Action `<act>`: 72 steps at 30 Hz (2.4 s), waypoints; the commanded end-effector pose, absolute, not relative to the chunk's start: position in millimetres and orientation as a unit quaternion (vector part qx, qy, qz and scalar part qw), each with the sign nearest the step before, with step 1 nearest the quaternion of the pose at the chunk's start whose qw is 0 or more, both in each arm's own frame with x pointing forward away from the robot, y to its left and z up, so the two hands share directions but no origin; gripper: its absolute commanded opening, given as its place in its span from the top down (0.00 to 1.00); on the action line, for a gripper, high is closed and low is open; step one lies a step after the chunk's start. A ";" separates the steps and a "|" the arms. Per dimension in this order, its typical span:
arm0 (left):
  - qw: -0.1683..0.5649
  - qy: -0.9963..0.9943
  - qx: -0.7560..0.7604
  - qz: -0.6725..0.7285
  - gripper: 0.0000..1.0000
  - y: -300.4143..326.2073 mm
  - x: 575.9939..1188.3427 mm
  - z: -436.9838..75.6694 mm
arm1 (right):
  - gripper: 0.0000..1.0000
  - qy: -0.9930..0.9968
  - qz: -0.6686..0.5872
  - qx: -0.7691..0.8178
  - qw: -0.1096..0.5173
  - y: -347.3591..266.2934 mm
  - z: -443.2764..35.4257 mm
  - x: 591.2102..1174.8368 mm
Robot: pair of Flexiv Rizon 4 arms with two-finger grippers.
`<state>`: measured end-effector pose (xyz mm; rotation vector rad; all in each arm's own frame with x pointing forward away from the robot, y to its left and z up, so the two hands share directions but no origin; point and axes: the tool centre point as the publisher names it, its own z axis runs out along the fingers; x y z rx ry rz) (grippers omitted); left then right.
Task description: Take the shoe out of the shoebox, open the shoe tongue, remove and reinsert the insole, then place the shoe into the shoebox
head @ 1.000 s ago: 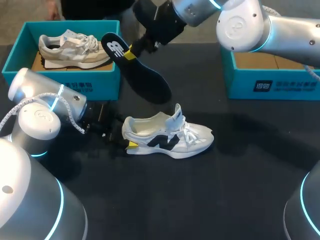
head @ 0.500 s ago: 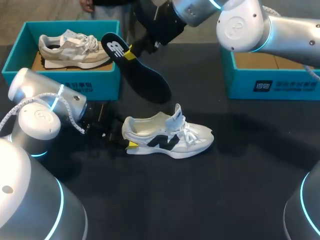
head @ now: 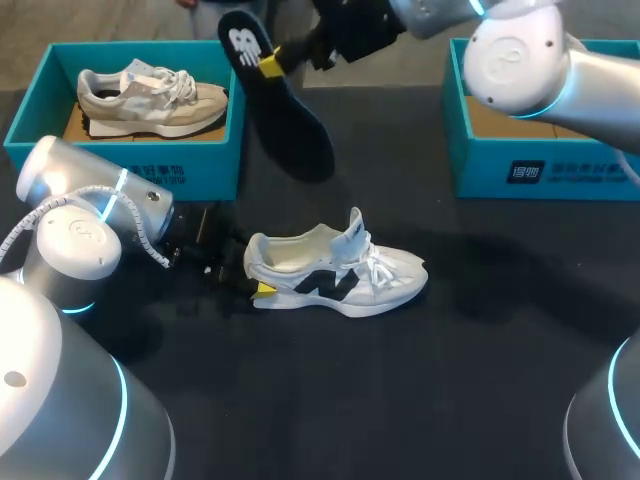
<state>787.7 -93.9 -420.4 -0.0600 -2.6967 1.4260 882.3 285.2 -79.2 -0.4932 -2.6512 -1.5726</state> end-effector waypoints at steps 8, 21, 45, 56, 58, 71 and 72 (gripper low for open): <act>0.046 -0.884 -0.020 0.465 1.00 -95.5 787.5 -426.4 | 1.00 -0.816 -0.545 -0.189 0.034 259.2 -32.7 867.2; 0.046 -0.884 -0.020 0.465 1.00 -95.5 787.5 -426.4 | 1.00 -0.765 -0.599 -0.231 0.054 248.5 13.5 840.9; 0.046 -0.884 -0.020 0.465 1.00 -95.5 787.5 -426.4 | 1.00 -0.747 -0.592 -0.283 0.103 201.9 18.7 789.7; 0.046 -0.884 -0.020 0.465 1.00 -95.5 787.5 -426.4 | 1.00 -0.745 -0.594 -0.286 0.103 198.0 19.9 786.4; 0.046 -0.884 -0.020 0.465 1.00 -95.5 787.5 -426.4 | 1.00 -0.745 -0.594 -0.286 0.103 198.0 19.9 786.4; 0.046 -0.884 -0.020 0.465 1.00 -95.5 787.5 -426.4 | 1.00 -0.748 -0.588 -0.289 0.102 193.7 19.0 783.9; 0.046 -0.884 -0.020 0.465 1.00 -95.5 787.5 -426.4 | 1.00 -0.747 -0.588 -0.291 0.103 189.2 18.8 780.8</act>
